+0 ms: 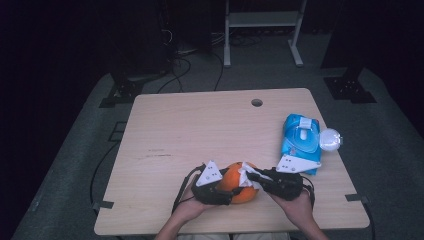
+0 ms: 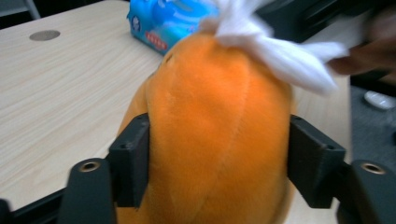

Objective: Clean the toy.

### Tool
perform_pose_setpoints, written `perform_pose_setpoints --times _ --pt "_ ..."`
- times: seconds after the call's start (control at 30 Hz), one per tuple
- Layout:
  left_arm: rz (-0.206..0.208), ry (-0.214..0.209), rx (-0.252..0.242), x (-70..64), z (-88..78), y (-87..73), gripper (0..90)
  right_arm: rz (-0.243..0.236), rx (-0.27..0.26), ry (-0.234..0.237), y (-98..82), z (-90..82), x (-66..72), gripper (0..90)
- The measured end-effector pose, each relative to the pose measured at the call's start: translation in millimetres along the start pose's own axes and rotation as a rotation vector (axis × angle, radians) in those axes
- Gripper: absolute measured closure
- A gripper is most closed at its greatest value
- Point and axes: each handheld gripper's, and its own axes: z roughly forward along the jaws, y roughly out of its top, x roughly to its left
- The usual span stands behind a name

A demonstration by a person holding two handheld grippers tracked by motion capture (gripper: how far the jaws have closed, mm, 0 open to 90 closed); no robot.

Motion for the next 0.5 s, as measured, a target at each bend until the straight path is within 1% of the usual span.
perform_pose_setpoints --times 0.03,0.1,0.13,0.17,0.23,0.3,0.33,0.37,0.4,0.43,0.47,0.5 --pt "-0.008 -0.004 -0.010 0.5 -2.3 1.9 33.4 0.020 -0.008 -0.015 -1.5 -1.4 -5.2 80.4" --pt "-0.023 -0.019 -0.017 2.1 -5.6 4.4 33.4 0.044 0.005 -0.053 -5.0 -3.5 -14.8 80.4" --pt "-0.018 -0.015 -0.007 1.7 -5.4 4.5 33.3 0.064 0.003 -0.049 -7.0 -3.9 -16.9 80.4" --pt "-0.009 -0.003 0.005 0.3 -4.0 4.3 33.4 0.075 -0.001 -0.038 -7.4 -3.5 -15.9 80.4" --pt "-0.005 0.002 0.011 -1.6 -2.0 5.2 33.1 0.040 -0.008 -0.022 -3.6 -1.6 -6.1 80.4" --pt "-0.005 0.008 0.008 -3.3 -0.2 5.9 31.4 0.011 -0.022 0.014 1.7 0.0 4.8 80.3" --pt "-0.009 0.010 0.006 -3.1 0.0 5.5 29.0 -0.008 -0.016 0.008 3.1 1.3 8.1 80.4" --pt "-0.008 0.008 -0.002 -2.1 -0.3 4.7 26.0 -0.019 -0.006 -0.006 2.8 2.4 8.0 80.4" --pt "-0.015 0.002 -0.013 -0.3 -1.0 4.1 22.0 -0.006 -0.003 -0.013 0.8 3.3 4.2 80.4" --pt "-0.028 -0.014 -0.024 2.5 -2.5 4.1 18.4 0.010 0.004 -0.027 -2.2 3.3 -1.4 80.4" --pt "-0.050 -0.034 -0.032 5.3 -3.4 4.0 15.2 0.020 0.011 -0.046 -5.6 2.8 -7.5 80.4" --pt "-0.060 -0.038 -0.027 7.4 -3.4 3.4 12.2 0.039 0.014 -0.074 -8.4 1.4 -13.1 80.4"
